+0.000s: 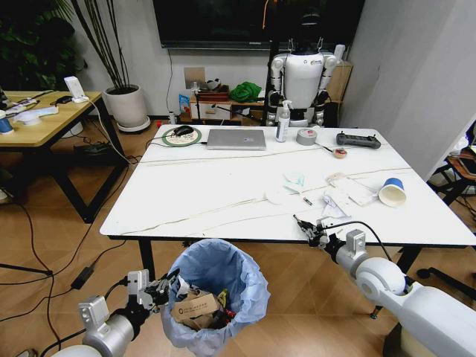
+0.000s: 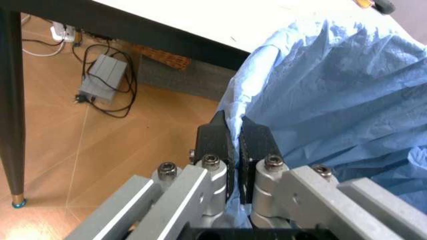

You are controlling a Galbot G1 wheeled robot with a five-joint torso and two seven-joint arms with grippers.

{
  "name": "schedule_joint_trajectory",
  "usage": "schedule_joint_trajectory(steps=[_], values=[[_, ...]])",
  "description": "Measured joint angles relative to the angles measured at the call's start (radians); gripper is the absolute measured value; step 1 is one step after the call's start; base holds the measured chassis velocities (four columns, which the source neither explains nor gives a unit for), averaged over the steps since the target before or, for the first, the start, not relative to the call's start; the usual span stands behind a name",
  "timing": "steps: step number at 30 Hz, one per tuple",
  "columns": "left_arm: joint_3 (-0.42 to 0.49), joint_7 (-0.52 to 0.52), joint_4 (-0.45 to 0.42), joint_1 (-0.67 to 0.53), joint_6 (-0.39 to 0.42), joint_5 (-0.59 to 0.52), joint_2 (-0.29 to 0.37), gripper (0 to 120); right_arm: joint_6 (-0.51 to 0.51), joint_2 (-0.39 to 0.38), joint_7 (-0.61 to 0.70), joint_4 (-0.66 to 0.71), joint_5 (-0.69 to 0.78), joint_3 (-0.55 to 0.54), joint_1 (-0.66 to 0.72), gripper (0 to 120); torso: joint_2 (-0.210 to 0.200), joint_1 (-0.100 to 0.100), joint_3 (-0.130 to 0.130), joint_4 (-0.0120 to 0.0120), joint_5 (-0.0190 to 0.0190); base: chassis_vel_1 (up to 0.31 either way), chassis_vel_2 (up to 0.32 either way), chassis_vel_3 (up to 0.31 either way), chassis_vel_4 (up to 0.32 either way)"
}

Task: Pick up the trash bin and place the trash from the table into it.

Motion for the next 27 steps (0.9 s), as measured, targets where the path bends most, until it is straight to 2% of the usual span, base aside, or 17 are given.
schedule_joint_trajectory(steps=[9,14,17,19,24,27], values=[[0.014,-0.002,0.006,-0.017,0.000,-0.001,-0.002,0,0.011,0.009,-0.007,0.029,0.042,0.012,0.041,1,0.000,0.000,0.000,0.0002,0.0001,0.000,0.000,0.000,0.000],[0.024,-0.003,0.013,-0.027,0.000,-0.001,-0.006,0,0.053,-0.038,-0.059,0.115,0.066,0.039,0.026,1,0.000,0.000,0.000,0.0004,-0.0003,0.000,0.000,0.000,0.000],[0.031,-0.005,0.015,-0.043,0.000,-0.007,-0.004,0,0.124,-0.102,-0.216,0.209,0.039,0.065,-0.038,1,0.000,0.000,0.000,-0.0002,0.0002,0.000,0.000,0.000,0.000],[0.033,-0.006,0.015,-0.046,0.000,-0.009,-0.003,0,0.137,-0.111,-0.249,0.225,0.025,0.070,-0.051,1,0.000,0.000,0.000,-0.0001,0.0000,0.000,0.000,0.000,0.000],[0.046,-0.012,0.019,-0.065,0.003,-0.018,0.000,0,0.225,-0.169,-0.506,0.281,-0.126,0.119,-0.154,1,0.000,0.000,0.000,0.0000,0.0001,0.000,0.000,0.000,0.000],[0.051,-0.015,0.023,-0.073,0.005,-0.025,0.004,0,0.241,-0.181,-0.551,0.293,-0.155,0.133,-0.177,1,0.000,0.000,0.000,-0.0001,0.0001,0.000,0.000,0.000,0.000]])
